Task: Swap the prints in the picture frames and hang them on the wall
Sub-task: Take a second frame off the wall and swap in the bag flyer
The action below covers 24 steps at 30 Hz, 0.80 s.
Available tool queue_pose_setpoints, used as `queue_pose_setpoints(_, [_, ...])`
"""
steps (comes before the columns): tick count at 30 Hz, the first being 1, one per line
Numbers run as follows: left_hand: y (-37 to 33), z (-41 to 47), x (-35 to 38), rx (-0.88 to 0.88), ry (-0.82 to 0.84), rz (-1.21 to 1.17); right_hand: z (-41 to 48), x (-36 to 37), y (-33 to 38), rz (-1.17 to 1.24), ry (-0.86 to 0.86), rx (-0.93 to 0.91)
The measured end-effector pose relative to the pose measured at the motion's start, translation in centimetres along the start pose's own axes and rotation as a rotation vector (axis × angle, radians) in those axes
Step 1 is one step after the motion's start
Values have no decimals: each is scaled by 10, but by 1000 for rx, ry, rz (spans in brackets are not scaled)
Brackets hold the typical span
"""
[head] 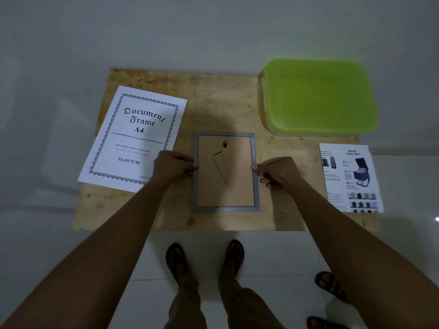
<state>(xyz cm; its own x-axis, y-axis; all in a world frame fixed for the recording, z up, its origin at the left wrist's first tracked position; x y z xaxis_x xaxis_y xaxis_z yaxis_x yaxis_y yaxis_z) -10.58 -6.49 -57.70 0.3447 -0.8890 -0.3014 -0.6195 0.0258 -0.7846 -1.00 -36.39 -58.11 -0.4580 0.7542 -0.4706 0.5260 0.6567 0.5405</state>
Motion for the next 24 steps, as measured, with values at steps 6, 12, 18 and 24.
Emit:
queue_pose_setpoints(6, [-7,8,3,-32,-1,78,5,-1,3,-209,-105,-169])
queue_pose_setpoints(12, [-12,7,9,-24,-101,213,3,6,6,-430,-251,-251])
queue_pose_setpoints(18, [-7,2,6,-32,-77,156,-1,6,3,-316,-131,-250])
queue_pose_setpoints(24, [-9,-1,4,-9,-59,110,3,1,3,-102,92,-102])
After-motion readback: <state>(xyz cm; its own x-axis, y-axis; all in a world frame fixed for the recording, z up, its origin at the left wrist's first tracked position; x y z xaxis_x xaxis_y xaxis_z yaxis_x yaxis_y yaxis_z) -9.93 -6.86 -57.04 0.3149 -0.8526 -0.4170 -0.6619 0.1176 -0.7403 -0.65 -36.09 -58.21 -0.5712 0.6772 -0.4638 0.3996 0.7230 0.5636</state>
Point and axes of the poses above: each hand's wrist, its own z-axis towards the middle knuckle, its own x-axis out of the palm, y = z × x, the point moved 6 cm from there along z, towards the middle knuckle, and after that the axes turned 10 degrees about -z, right-handed, at the moved point
